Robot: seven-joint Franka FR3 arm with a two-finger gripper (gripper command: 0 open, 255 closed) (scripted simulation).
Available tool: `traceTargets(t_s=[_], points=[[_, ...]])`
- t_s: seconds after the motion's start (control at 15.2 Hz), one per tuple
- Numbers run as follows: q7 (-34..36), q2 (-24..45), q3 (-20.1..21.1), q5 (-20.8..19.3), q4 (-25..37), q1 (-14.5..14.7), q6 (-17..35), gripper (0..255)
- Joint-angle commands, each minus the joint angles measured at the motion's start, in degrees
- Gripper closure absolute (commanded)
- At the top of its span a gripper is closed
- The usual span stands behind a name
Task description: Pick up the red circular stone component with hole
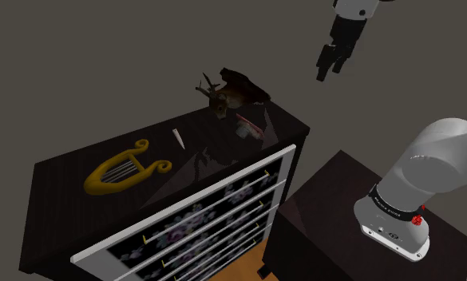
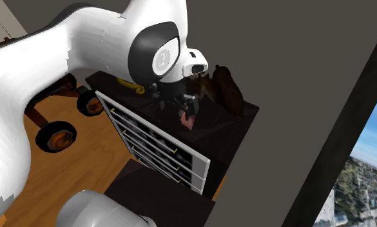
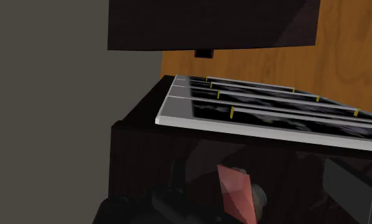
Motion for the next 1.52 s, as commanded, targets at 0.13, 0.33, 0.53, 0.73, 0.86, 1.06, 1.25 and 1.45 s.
traceTargets(t_s=[0.13,0.33,0.53,0.73,0.86,1.06,1.25,1.45], points=[[0.4,3.1,0.6,0.3,-0.7,0.4,3.7,0],[0.9,8.3,1.4,0.6,-1.3,0.9,9.2,0],[1.4,13.9,2.3,0.8,-1.1,1.3,14.4,0],[2.0,20.0,3.1,0.9,-0.1,1.7,19.3,0],[2.4,24.2,3.6,0.8,0.9,2.0,22.3,0],[3.1,30.7,4.4,0.5,3.0,2.3,26.5,0],[3.9,37.3,5.1,0.0,5.7,2.6,30.1,0],[4.9,44.0,5.6,-0.9,9.1,3.0,33.1,0]])
